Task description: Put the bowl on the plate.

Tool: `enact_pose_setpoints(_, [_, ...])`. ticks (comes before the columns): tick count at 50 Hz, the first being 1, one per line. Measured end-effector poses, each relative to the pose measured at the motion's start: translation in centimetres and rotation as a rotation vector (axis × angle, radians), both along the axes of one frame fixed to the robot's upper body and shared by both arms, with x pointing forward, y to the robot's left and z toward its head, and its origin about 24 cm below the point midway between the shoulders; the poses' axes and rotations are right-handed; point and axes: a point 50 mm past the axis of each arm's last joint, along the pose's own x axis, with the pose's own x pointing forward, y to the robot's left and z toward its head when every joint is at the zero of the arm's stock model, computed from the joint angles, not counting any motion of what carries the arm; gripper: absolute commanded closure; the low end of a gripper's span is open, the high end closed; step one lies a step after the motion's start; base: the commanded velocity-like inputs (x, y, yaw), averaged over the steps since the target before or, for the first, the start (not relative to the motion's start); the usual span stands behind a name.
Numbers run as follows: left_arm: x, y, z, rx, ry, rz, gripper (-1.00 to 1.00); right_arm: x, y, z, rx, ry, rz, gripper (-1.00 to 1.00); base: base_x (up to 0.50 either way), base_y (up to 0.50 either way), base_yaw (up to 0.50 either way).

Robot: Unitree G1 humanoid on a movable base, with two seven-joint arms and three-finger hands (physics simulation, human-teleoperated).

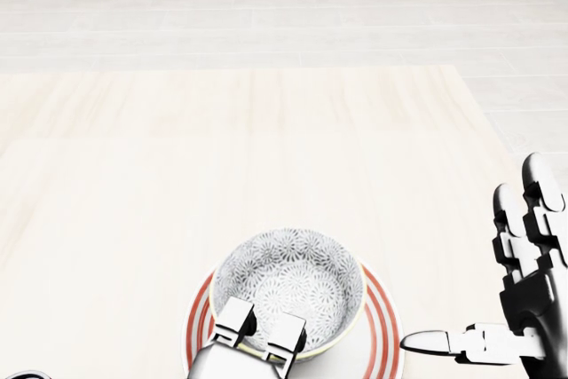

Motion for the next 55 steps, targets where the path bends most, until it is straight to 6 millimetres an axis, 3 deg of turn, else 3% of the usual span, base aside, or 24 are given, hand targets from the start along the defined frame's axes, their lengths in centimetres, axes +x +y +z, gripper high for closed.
enact_pose_setpoints(34, [-1.1, 0.2, 0.7, -0.017, 0.018, -0.019, 1.00, 0.2, 0.0, 0.0, 0.000, 0.005, -0.005, -1.00, 0.00, 0.00, 0.00])
enact_pose_setpoints(36, [-1.1, 0.2, 0.8, -0.019, 0.016, -0.020, 0.90, 0.2, 0.0, 0.0, 0.000, 0.006, -0.005, -1.00, 0.00, 0.00, 0.00])
enact_pose_setpoints(39, [-1.1, 0.2, 0.9, -0.025, 0.012, -0.019, 0.55, 0.3, 0.0, -0.1, 0.000, 0.007, -0.005, -1.00, 0.00, 0.00, 0.00])
enact_pose_setpoints(51, [-1.1, 0.1, 1.2, -0.022, -0.004, -0.025, -0.03, 0.4, 0.0, -0.2, 0.003, 0.010, -0.006, -1.00, 0.00, 0.00, 0.00])
enact_pose_setpoints(55, [-1.1, 0.1, 1.2, -0.022, -0.006, -0.024, -0.07, 0.4, 0.0, -0.2, 0.003, 0.010, -0.006, -1.00, 0.00, 0.00, 0.00])
